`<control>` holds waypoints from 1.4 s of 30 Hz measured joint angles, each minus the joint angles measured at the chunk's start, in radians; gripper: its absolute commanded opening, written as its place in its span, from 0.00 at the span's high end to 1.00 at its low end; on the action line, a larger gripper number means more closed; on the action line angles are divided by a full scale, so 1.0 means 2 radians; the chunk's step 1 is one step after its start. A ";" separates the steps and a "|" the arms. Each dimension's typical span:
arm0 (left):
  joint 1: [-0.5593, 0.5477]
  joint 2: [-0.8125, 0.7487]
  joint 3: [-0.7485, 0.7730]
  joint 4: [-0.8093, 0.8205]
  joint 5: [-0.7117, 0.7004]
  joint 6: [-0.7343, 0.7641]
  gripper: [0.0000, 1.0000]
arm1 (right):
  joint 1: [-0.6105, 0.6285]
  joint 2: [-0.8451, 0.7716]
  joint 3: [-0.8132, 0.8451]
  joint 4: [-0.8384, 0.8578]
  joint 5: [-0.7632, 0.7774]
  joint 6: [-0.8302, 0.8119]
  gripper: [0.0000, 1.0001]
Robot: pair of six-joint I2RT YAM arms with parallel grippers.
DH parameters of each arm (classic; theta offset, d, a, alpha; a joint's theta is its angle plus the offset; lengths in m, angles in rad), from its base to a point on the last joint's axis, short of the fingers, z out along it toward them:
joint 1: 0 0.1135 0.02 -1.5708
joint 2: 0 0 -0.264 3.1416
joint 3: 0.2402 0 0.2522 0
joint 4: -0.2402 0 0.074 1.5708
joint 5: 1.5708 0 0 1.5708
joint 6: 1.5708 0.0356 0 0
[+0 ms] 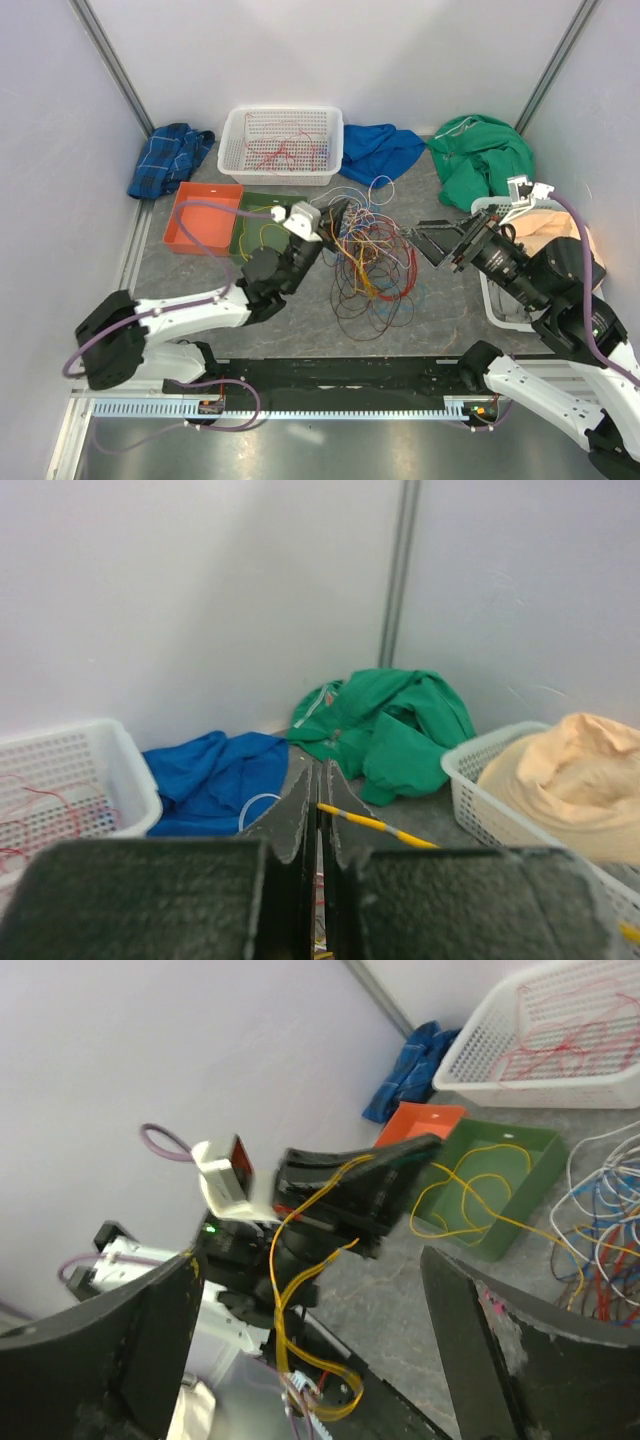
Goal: Untangle the cables
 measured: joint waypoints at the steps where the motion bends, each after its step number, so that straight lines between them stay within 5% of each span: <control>1: 0.009 -0.019 0.014 -0.045 -0.003 -0.013 0.98 | 0.000 -0.004 -0.002 -0.004 0.014 -0.005 0.02; 9: 0.175 -0.082 0.196 -0.386 -0.015 -0.150 0.98 | 0.000 -0.028 -0.046 -0.019 0.095 -0.033 0.02; 14: 0.224 -0.068 0.275 -0.512 -0.027 -0.185 0.98 | 0.000 -0.027 -0.072 -0.023 0.117 -0.044 0.02; 29: 0.319 0.110 0.322 -0.676 -0.035 -0.216 0.98 | 0.000 -0.050 -0.119 -0.021 0.146 -0.059 0.02; 42: 0.353 0.127 0.322 -0.699 -0.039 -0.217 0.98 | 0.000 -0.046 -0.156 -0.017 0.151 -0.064 0.02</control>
